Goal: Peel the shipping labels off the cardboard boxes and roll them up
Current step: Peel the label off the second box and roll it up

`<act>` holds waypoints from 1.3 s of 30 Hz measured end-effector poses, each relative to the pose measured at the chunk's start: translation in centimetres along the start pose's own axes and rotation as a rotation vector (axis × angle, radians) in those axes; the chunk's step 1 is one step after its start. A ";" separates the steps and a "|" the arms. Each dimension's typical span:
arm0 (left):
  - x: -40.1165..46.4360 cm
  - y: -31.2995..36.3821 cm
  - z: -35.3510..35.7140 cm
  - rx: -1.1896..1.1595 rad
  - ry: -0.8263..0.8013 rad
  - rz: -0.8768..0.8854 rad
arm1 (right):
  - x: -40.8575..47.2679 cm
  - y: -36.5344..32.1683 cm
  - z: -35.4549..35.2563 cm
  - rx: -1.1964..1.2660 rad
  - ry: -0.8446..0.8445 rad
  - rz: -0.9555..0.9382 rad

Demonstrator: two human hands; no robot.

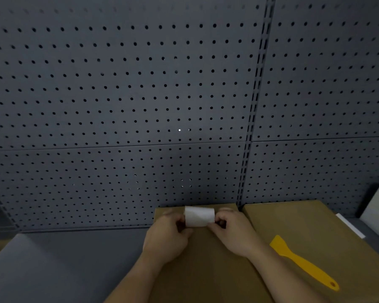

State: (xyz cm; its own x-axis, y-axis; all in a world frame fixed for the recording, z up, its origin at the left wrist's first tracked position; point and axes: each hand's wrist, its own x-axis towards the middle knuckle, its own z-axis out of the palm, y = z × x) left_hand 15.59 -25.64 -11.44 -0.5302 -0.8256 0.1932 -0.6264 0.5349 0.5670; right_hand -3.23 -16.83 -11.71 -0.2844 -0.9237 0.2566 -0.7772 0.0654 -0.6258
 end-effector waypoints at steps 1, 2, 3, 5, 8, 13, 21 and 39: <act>0.0 0.1 -0.1 0.003 0.000 -0.004 | 0.0 0.0 0.0 -0.002 -0.003 0.001; 0.0 0.1 0.0 -0.006 0.011 -0.005 | 0.0 0.0 0.0 -0.003 -0.005 0.003; 0.0 0.1 0.0 -0.009 0.019 -0.008 | 0.0 0.0 0.0 -0.002 -0.007 0.006; 0.1 0.2 0.1 -0.009 0.033 -0.029 | -0.1 -0.1 -0.1 0.001 -0.011 0.014; 0.3 0.2 0.2 0.005 0.040 -0.038 | -0.2 -0.3 -0.3 -0.002 -0.017 0.023; 0.3 0.3 0.2 0.002 0.034 -0.036 | -0.2 -0.1 -0.4 -0.002 -0.017 0.024; 0.4 0.2 0.2 -0.005 0.047 -0.031 | -0.1 0.2 -0.2 -0.011 0.015 0.024; 0.2 0.7 -0.2 -0.048 0.051 -0.043 | -0.2 0.2 -0.3 0.050 0.037 0.038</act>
State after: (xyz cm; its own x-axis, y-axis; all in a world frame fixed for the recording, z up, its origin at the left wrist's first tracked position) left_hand 15.15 -25.44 -10.86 -0.4730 -0.8563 0.2072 -0.6193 0.4905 0.6131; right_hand -3.49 -16.56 -11.65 -0.3346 -0.9064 0.2580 -0.7366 0.0808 -0.6715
